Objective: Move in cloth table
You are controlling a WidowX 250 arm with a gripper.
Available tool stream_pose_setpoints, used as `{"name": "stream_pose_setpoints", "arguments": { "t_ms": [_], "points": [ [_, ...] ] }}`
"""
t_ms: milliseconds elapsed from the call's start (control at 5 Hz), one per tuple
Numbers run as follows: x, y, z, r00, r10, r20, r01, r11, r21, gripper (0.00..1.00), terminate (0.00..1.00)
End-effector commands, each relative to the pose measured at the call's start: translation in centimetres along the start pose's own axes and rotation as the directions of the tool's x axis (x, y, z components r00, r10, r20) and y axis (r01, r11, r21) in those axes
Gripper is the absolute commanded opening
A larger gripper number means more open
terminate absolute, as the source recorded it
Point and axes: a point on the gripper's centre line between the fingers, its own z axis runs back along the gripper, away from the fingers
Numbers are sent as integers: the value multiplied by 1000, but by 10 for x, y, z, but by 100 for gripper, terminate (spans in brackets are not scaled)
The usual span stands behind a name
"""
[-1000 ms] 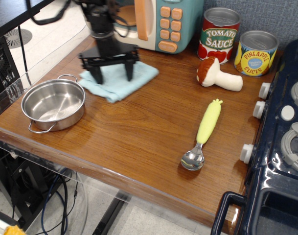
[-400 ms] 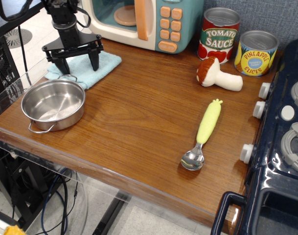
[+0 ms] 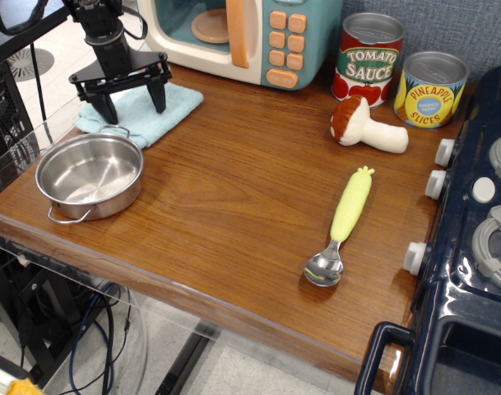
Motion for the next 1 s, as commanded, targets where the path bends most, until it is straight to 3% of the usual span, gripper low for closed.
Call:
{"name": "stream_pose_setpoints", "arguments": {
  "t_ms": [0, 400, 800],
  "points": [
    [17, -12, 48, 998, -21, 60, 22, 999, -25, 100, 0],
    [10, -22, 86, 991, -24, 128, 33, 997, -70, 100, 0],
    [3, -24, 96, 991, -53, 121, 59, 997, -47, 100, 0]
  ]
}}
